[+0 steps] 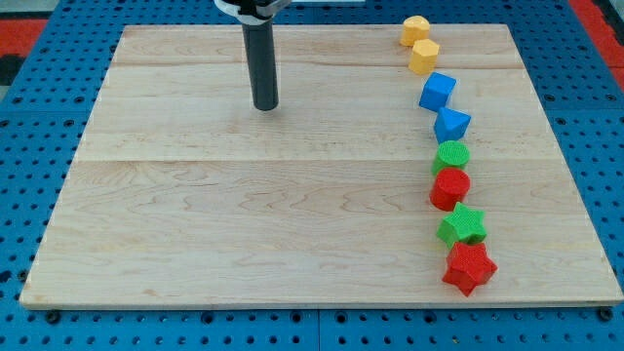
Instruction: Move the yellow heart towards the top center
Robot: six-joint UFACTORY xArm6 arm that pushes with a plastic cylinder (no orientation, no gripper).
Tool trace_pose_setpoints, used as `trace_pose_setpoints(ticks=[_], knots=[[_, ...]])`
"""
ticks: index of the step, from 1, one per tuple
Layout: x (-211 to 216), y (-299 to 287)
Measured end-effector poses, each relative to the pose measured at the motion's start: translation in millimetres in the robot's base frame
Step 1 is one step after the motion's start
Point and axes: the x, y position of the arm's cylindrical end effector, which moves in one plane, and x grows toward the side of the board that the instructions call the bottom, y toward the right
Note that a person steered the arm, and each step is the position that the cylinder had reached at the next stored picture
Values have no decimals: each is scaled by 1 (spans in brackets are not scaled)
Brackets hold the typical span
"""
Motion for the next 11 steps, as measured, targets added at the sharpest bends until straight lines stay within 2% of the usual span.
trace_pose_setpoints(ticks=[1, 2, 3, 5, 6, 7, 9, 10, 11], knots=[[-11, 55], [-76, 125], [-142, 171], [-159, 170], [-159, 193], [-159, 226], [-145, 330], [-110, 245], [-112, 164]])
